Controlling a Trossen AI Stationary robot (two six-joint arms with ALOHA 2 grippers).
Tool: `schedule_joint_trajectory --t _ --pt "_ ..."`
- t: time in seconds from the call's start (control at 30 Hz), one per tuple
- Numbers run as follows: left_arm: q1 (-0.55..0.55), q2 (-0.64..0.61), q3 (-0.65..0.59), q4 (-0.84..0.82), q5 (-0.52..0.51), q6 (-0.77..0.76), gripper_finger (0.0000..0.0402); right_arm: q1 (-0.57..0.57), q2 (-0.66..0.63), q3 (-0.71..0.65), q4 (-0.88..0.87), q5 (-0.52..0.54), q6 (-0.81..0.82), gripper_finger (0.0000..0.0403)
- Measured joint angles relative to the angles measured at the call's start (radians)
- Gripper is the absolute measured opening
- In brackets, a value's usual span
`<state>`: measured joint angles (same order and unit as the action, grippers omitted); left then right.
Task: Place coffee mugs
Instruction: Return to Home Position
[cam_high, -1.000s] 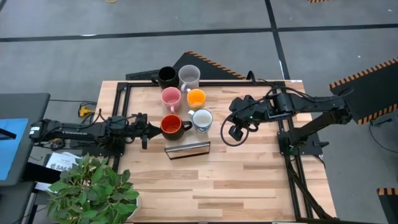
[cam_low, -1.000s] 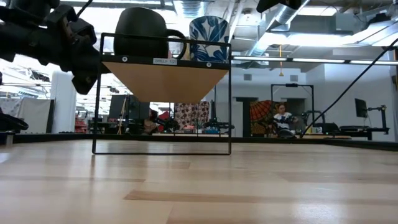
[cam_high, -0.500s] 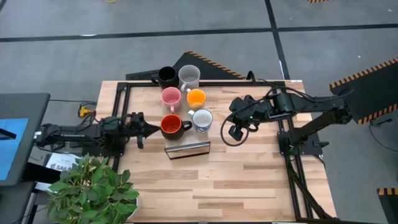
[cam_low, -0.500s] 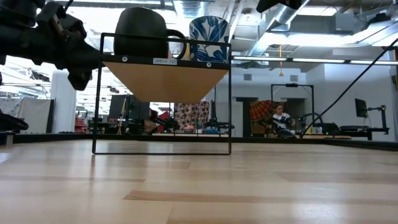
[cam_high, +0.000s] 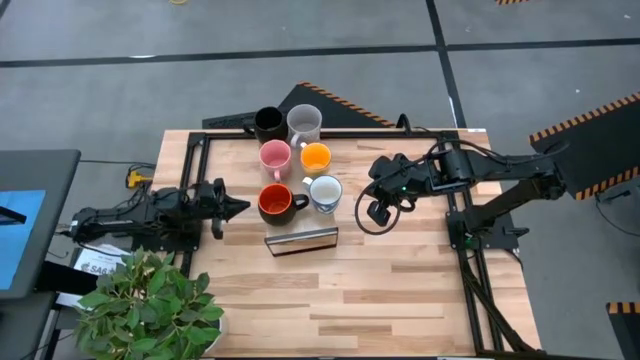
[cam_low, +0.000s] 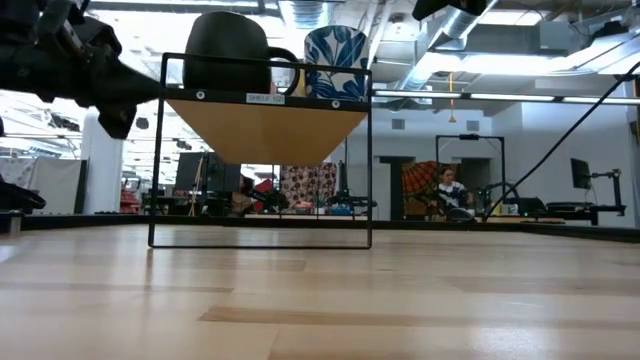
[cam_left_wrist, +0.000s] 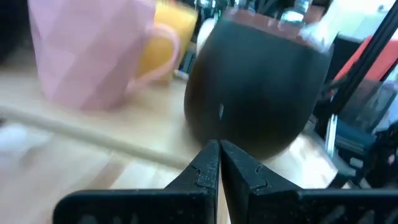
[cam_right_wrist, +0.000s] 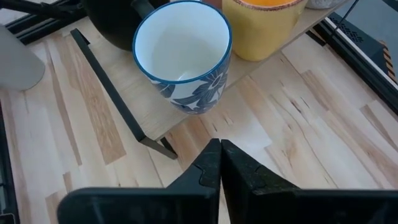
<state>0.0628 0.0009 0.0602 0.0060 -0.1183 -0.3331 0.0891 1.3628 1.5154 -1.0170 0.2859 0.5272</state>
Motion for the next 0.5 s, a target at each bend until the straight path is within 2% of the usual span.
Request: schedule_joint_trajectory --t 0.13,0.5 --pt "0.000 -0.001 -0.049 0.033 0.013 -0.030 0.0000 0.000 0.000 0.000 -0.001 -0.002 0.011 0.0018" --pt "0.001 0.003 -0.050 0.038 0.016 0.026 0.0000 0.000 0.000 0.000 0.000 -0.029 0.049 0.0029"
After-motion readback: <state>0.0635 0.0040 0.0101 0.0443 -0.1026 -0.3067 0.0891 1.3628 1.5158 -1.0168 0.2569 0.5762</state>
